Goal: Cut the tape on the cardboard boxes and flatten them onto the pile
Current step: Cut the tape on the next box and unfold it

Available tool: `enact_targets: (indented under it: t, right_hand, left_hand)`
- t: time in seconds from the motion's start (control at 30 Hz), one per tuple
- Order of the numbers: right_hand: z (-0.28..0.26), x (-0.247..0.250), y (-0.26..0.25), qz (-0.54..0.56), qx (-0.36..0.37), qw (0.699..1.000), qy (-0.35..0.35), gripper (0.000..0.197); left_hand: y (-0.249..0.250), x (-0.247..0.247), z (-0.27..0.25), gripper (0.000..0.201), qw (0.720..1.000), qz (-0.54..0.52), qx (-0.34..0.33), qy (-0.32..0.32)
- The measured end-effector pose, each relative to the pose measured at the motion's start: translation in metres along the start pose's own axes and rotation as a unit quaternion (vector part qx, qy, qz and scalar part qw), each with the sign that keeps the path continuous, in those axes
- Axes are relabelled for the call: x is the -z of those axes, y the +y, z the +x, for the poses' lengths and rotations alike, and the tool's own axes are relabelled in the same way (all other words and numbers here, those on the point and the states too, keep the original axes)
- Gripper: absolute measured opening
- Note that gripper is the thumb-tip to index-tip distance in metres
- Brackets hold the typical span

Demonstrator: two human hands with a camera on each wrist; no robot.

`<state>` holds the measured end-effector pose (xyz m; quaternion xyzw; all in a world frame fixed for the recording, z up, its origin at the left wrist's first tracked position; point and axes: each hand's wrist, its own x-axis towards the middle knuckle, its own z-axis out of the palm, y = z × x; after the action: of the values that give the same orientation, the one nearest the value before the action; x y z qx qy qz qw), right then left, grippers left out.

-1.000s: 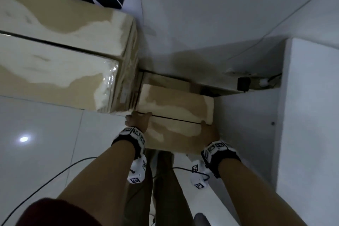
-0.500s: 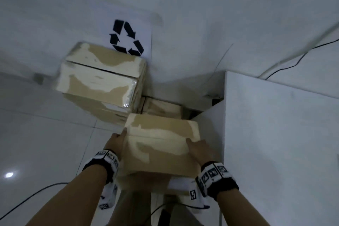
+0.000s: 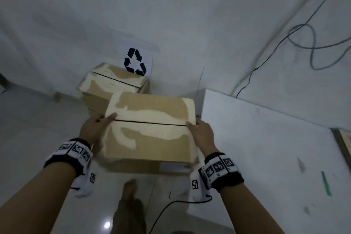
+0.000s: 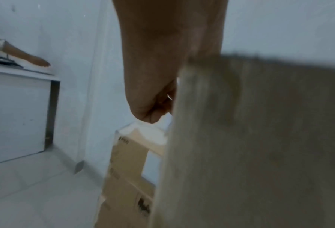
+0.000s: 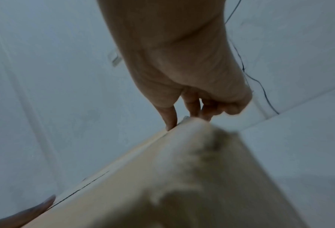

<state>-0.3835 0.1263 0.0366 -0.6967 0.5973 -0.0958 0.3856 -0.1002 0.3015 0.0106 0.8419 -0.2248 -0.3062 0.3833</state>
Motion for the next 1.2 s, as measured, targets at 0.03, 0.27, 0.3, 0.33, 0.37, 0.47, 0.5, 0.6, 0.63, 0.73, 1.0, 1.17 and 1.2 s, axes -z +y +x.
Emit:
enact_targets:
  t: [0.03,0.27,0.3,0.33,0.37,0.47,0.5,0.6,0.63,0.73,1.0,1.17,1.2]
  right_hand:
    - [-0.013,0.018,0.000,-0.009,0.015,0.999,0.026,0.042]
    - [-0.040,0.111,0.009,0.323,0.007,0.945,0.049,0.058]
    - [-0.043,0.123,0.016,0.395,-0.005,0.918,0.039,0.070]
    - [-0.047,0.137,0.023,0.456,-0.011,0.889,0.043,0.078]
    - [-0.053,0.149,0.031,0.511,-0.014,0.857,0.055,0.079]
    - [-0.082,0.179,0.054,0.557,-0.004,0.820,0.130,0.074]
    - [-0.089,0.183,0.068,0.541,0.009,0.825,0.166,0.087]
    - [-0.098,0.195,0.122,0.539,0.018,0.810,0.231,0.121]
    - [-0.100,0.195,0.140,0.534,0.014,0.808,0.248,0.115]
    - [-0.104,0.198,0.182,0.502,-0.006,0.802,0.324,0.061]
    - [-0.073,0.213,0.289,0.514,-0.015,0.765,0.387,0.038]
    - [-0.034,0.234,0.345,0.479,-0.065,0.787,0.384,0.023]
    - [-0.027,0.237,0.354,0.453,-0.070,0.805,0.375,0.023]
  left_hand:
    - [0.016,0.003,-0.019,0.065,0.999,-0.002,-0.033,0.011]
    - [0.136,-0.033,-0.044,0.039,0.980,-0.114,-0.153,-0.058]
    - [0.155,-0.044,-0.047,0.041,0.974,-0.151,-0.141,-0.089]
    - [0.174,-0.055,-0.054,0.045,0.965,-0.193,-0.119,-0.128]
    - [0.193,-0.067,-0.061,0.050,0.953,-0.229,-0.104,-0.167]
    - [0.236,-0.094,-0.092,0.054,0.916,-0.289,-0.085,-0.264]
    - [0.245,-0.107,-0.098,0.052,0.901,-0.306,-0.074,-0.298]
    - [0.265,-0.149,-0.111,0.055,0.893,-0.256,-0.023,-0.370]
    - [0.267,-0.165,-0.114,0.057,0.899,-0.233,-0.006,-0.371]
    - [0.260,-0.212,-0.116,0.037,0.869,-0.274,0.018,-0.413]
    - [0.225,-0.331,-0.110,0.043,0.819,-0.369,0.016,-0.439]
    - [0.224,-0.386,-0.121,0.039,0.874,-0.337,-0.026,-0.348]
    - [0.222,-0.395,-0.125,0.040,0.891,-0.328,-0.028,-0.314]
